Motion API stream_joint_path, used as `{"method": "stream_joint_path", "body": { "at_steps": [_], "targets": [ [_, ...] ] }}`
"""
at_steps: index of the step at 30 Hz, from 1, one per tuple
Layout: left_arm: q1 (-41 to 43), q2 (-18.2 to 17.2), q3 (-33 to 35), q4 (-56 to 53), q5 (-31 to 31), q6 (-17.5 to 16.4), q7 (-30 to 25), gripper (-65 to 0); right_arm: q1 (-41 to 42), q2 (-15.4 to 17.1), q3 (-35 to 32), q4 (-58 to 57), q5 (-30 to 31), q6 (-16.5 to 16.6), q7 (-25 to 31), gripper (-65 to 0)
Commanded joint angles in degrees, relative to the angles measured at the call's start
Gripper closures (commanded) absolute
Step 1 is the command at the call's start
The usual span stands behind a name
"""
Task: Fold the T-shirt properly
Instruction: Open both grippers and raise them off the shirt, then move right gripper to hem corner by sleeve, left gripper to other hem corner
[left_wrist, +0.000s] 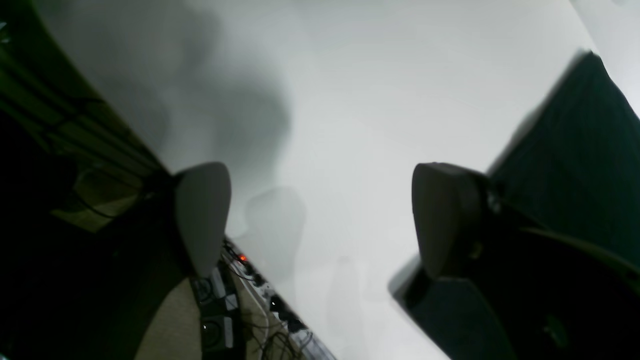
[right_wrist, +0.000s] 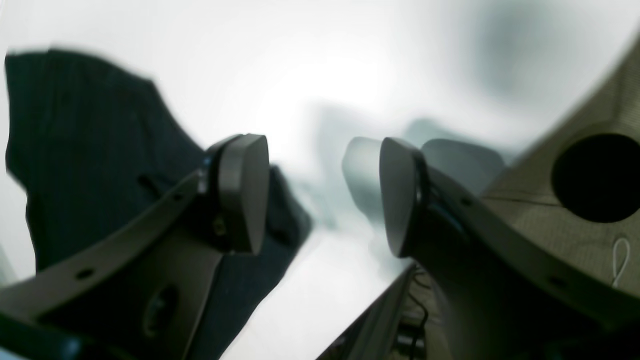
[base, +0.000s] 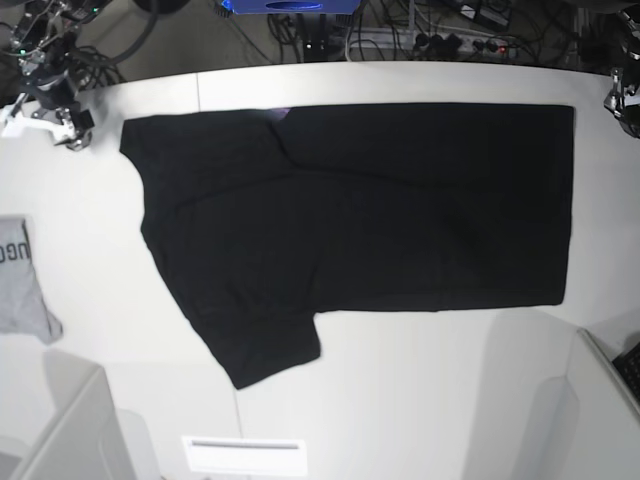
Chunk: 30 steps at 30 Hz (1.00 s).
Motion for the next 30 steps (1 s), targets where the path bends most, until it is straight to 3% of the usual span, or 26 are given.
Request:
{"method": "stream_joint_path", "body": {
  "at_steps": [1, 5, 8, 17, 25, 27, 30],
  "targets": [
    [0.3, -1.0, -0.5, 1.1, -0.6, -0.4, -1.2, -54.8, 0.5, 0.8, 0.7, 1.1, 0.3, 0.1, 0.6, -32.6],
    [0.4, -0.8, 0.0, 3.3, -0.7, -0.4, -1.2, -54.5, 2.4, 0.9, 0.4, 1.6, 0.3, 0.2, 0.5, -32.7],
    [0.3, -0.6, 0.2, 6.5, -0.7, -0.4, -1.2, -54.3, 4.0, 1.5, -3.5, 1.6, 0.3, 0.3, 0.7, -32.7],
    [0.0, -1.0, 6.4, 8.5, -0.7, -0.4, -1.2, -54.1, 15.8, 8.3, -18.0, -1.9, 0.3, 0.3, 1.0, -32.7],
    [0.0, -1.0, 6.2, 8.5, -0.7, -0.4, -1.2, -53.6, 33.4, 15.7, -30.0, -22.5, 0.3, 0.4, 1.8, -32.7],
    [0.0, -1.1, 6.1, 8.5, -0.6, -0.4, -1.2, -48.9, 38.4, 17.1, -35.0, -29.2, 0.2, 0.5, 4.7, -32.7],
    [0.1, -1.6, 4.7, 8.5, -0.6, -0.4, -1.2, -34.4, 45.2, 19.8, -44.8, -39.4, 0.2, 0.6, 11.8, -33.2]
  ]
}}
